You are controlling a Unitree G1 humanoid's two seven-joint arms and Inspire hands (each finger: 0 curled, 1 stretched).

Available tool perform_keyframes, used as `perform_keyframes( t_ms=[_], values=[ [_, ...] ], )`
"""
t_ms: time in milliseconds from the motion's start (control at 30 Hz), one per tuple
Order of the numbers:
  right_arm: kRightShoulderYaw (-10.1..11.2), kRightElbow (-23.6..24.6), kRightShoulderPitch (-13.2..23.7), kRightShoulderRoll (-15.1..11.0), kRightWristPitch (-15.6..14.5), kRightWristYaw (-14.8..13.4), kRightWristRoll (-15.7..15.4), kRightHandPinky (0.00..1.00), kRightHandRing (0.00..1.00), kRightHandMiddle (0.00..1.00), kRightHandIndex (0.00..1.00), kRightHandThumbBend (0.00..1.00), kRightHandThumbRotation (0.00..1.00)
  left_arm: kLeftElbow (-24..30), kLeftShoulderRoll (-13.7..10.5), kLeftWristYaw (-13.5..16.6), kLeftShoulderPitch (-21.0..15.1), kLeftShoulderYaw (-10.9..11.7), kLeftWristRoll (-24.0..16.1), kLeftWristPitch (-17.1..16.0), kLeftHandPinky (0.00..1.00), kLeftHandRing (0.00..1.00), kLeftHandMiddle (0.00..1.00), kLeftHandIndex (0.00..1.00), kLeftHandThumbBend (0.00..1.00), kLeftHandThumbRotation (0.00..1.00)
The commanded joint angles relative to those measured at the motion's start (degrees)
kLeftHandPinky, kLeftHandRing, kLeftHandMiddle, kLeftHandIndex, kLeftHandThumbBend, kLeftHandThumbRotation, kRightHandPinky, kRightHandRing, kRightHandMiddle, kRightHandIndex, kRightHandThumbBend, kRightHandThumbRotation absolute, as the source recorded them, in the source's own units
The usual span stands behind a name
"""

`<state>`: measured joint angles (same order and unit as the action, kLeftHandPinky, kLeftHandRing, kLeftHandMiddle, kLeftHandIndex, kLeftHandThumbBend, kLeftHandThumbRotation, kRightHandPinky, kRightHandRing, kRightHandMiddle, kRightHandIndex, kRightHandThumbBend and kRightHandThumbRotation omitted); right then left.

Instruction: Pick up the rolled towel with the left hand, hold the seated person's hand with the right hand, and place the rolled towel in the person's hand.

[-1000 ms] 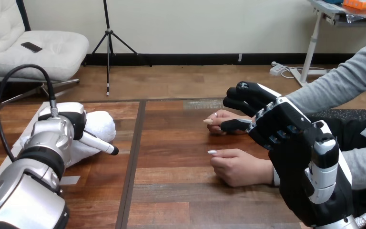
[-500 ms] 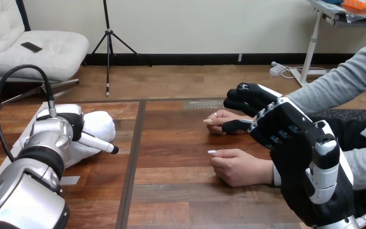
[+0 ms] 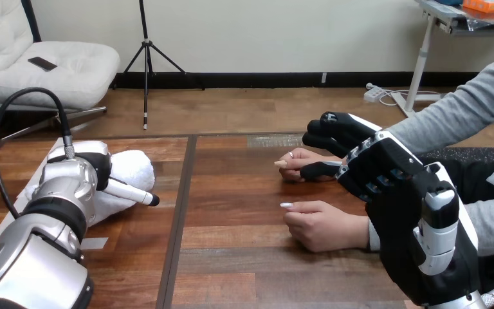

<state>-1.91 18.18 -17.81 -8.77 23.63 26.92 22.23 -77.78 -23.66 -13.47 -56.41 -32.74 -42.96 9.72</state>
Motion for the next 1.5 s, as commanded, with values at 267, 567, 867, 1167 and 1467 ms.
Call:
perform_keyframes(
  t_ms=[267,567,867,1167,1467],
  values=[
    [0.6,2.9,1.9,0.1,1.1,0.5,1.7,0.67,0.82,0.82,0.79,0.87,0.93,-0.5,-2.1,0.3,-3.4,0.7,0.7,0.5,1.00,1.00,1.00,1.00,1.00,0.74],
    [0.8,3.6,1.5,-0.2,0.7,0.6,2.1,0.67,0.82,0.82,0.79,0.88,0.93,-0.5,-2.8,1.0,-2.9,1.2,1.3,0.6,0.94,0.97,0.98,0.99,1.00,0.71],
    [1.1,4.1,1.2,-0.4,0.9,0.6,2.4,0.66,0.82,0.82,0.79,0.90,0.94,-0.6,-3.3,2.5,-2.5,0.8,1.1,0.9,0.79,0.87,0.89,0.90,0.96,0.58],
    [1.5,4.6,1.2,-0.3,1.3,0.5,2.4,0.66,0.81,0.81,0.78,0.91,0.95,-0.3,-3.1,8.5,-1.7,3.0,3.3,1.8,0.63,0.75,0.81,0.81,0.88,0.34],
    [1.5,4.2,1.5,-0.4,1.4,1.2,3.1,0.65,0.81,0.81,0.78,0.90,0.95,0.1,-2.7,13.8,-1.2,5.3,5.4,1.3,0.35,0.48,0.60,0.70,0.82,0.05]
  ],
)
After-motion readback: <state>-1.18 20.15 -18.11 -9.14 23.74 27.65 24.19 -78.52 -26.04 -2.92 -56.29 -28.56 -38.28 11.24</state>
